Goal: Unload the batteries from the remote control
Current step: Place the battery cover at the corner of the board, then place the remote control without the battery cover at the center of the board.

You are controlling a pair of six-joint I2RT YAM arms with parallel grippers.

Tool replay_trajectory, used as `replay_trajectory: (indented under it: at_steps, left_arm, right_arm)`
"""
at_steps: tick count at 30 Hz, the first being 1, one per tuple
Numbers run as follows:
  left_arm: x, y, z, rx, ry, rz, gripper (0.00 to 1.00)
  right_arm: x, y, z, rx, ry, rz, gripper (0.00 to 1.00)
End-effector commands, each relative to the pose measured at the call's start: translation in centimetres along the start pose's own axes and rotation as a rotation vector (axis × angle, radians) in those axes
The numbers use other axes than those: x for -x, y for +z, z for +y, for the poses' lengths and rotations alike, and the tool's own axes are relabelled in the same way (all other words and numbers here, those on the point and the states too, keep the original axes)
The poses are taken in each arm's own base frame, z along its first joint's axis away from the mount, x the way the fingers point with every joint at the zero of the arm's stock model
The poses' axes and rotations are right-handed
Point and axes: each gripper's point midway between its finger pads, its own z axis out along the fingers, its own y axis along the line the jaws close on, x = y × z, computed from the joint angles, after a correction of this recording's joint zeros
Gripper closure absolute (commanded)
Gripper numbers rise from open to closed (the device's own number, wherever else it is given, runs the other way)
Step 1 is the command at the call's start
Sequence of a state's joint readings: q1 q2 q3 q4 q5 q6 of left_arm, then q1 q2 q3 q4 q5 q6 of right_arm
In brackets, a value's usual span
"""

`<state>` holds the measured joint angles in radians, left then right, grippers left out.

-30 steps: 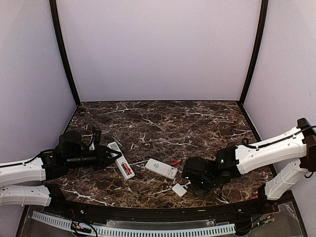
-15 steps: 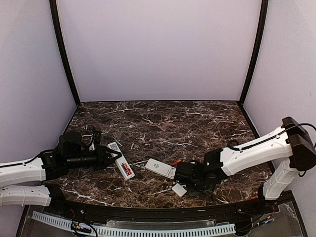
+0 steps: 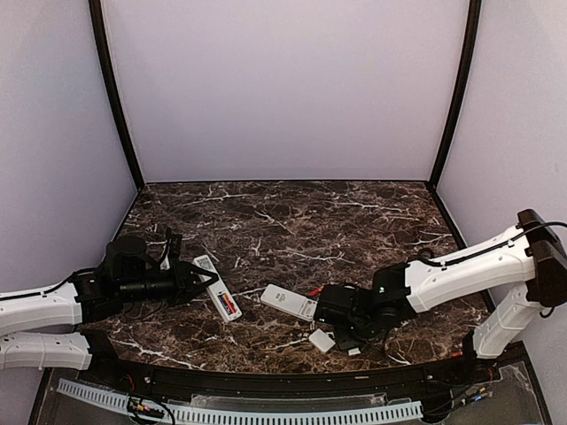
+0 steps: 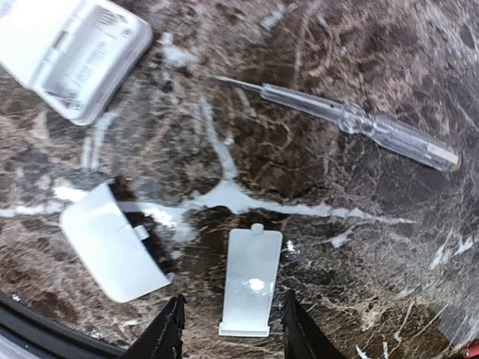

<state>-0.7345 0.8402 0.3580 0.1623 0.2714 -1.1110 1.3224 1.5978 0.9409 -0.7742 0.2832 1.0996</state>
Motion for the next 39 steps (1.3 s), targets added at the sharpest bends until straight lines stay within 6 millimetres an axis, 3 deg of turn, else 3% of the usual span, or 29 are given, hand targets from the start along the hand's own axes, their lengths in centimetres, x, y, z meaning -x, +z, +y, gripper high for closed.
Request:
replay_trajectory:
  at_steps: [1, 7, 19, 30, 39]
  left_arm:
    - [0.0, -0.1, 0.3, -0.005, 0.007, -0.008, 1.00]
    - [-0.3, 0.6, 0.6, 0.004, -0.004, 0.018, 1.00]
    - [-1.8, 5.0, 3.1, 0.075, 0.015, 0.150, 1.00]
    - [-2.9, 8.7, 4.6, 0.096, 0.009, 0.262, 0.97]
    - [-3.2, 9.9, 5.5, 0.125, 0.003, 0.295, 0.92]
  right_arm:
    - [1.3, -2.6, 1.3, 0.135, 0.016, -0.078, 0.53]
    - [3.5, -5.4, 1.1, 0.262, 0.092, -0.166, 0.45]
    - [7.6, -5.7, -0.3, 0.371, 0.186, -0.241, 0.39]
    - [8.8, -5.6, -1.5, 0.373, 0.217, -0.258, 0.39]
    - [8.6, -5.4, -1.8, 0.378, 0.235, -0.254, 0.38]
